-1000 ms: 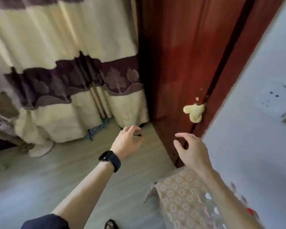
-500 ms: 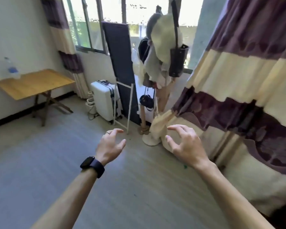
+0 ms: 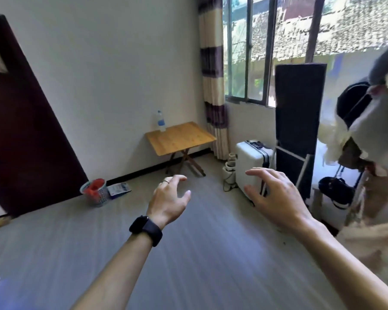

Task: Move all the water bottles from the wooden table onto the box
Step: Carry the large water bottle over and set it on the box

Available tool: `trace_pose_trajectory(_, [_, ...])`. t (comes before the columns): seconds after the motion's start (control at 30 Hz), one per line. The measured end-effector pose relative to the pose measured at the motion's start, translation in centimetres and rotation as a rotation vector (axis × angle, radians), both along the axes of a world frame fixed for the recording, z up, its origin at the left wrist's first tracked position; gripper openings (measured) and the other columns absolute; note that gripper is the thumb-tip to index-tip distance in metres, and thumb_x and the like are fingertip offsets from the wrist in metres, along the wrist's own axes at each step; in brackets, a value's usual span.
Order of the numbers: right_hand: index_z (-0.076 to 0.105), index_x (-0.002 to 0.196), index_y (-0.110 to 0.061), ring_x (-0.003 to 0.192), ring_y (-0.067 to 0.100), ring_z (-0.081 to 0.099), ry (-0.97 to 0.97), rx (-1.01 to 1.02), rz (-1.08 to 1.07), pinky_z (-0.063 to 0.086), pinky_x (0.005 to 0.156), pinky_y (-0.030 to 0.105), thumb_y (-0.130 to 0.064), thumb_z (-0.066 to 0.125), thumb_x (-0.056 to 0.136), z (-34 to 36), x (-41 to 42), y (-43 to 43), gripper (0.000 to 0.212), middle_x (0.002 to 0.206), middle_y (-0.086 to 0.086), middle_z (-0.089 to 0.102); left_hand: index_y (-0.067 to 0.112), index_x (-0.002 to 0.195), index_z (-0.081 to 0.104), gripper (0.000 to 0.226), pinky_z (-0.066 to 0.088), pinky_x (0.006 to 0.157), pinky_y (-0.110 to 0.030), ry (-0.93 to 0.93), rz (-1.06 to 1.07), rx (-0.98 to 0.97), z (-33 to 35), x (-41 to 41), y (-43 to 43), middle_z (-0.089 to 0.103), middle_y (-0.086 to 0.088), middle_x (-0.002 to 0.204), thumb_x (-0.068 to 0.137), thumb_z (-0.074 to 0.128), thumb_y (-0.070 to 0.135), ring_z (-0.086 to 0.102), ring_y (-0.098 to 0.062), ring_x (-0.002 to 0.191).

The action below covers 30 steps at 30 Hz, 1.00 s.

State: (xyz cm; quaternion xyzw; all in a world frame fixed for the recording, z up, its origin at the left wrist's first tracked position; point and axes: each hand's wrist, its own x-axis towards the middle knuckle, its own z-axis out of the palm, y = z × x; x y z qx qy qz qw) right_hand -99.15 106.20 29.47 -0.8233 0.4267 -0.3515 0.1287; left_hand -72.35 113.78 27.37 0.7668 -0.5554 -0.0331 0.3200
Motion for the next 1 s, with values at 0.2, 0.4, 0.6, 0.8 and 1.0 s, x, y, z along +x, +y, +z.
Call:
trace_pose_trajectory(0.2, [0.064, 0.125, -0.033, 0.126, 0.017, 0.050, -0.005, -0.050, 0.103, 0.032, 0.096, 0.020, -0.039, 0.068, 0.090, 0.9, 9.1, -11.1, 0.036, 0.133, -0.010, 0.062, 0.023, 0.130, 0.058, 0.042, 0.040, 0.105, -0.033, -0.056, 0.126, -0.042, 2.3, 8.8, -7.3, 0.059, -0.005, 0.131, 0.090, 0.067, 0.031, 0.052, -0.023, 0.126])
trace_pose_trajectory(0.4, [0.064, 0.125, -0.034, 0.124, 0.019, 0.054, -0.054, -0.052, 0.172, 0.039, 0.098, 0.028, -0.039, 0.069, 0.090, 2.7, 17.8, -22.4, 0.036, 0.130, -0.011, 0.063, 0.025, 0.131, 0.057, 0.041, 0.039, 0.102, -0.030, -0.068, 0.244, -0.055, 4.9, 16.8, -14.9, 0.058, -0.003, 0.130, 0.091, 0.065, 0.032, 0.050, -0.022, 0.127])
trace_pose_trajectory(0.6, [0.063, 0.127, -0.033, 0.123, 0.017, 0.052, -0.043, -0.022, 0.236, 0.037, 0.097, 0.026, -0.041, 0.067, 0.091, 2.5, 25.9, -31.1, 0.038, 0.128, -0.011, 0.064, 0.026, 0.128, 0.058, 0.039, 0.038, 0.101, -0.028, -0.055, 0.316, -0.054, 3.6, 23.3, -20.9, 0.059, 0.000, 0.128, 0.091, 0.066, 0.034, 0.052, -0.018, 0.125])
trace_pose_trajectory(0.8, [0.061, 0.129, -0.033, 0.126, 0.016, 0.050, -0.001, -0.022, 0.273, 0.036, 0.097, 0.026, -0.044, 0.065, 0.092, 1.6, 33.3, -39.0, 0.039, 0.131, -0.011, 0.062, 0.028, 0.130, 0.057, 0.039, 0.023, 0.087, -0.015, -0.031, 0.357, -0.036, 1.8, 30.3, -28.1, 0.058, 0.003, 0.130, 0.092, 0.064, 0.035, 0.049, -0.015, 0.127])
trace_pose_trajectory(1.0, [0.060, 0.130, -0.035, 0.128, 0.017, 0.048, 0.048, -0.001, 0.284, 0.034, 0.097, 0.026, -0.045, 0.064, 0.092, 0.2, 42.8, -47.8, 0.039, 0.134, -0.011, 0.059, 0.029, 0.129, 0.057, 0.040, 0.042, 0.104, -0.033, 0.024, 0.333, -0.040, 0.0, 40.4, -37.4, 0.058, 0.002, 0.130, 0.090, 0.065, 0.036, 0.051, -0.017, 0.126])
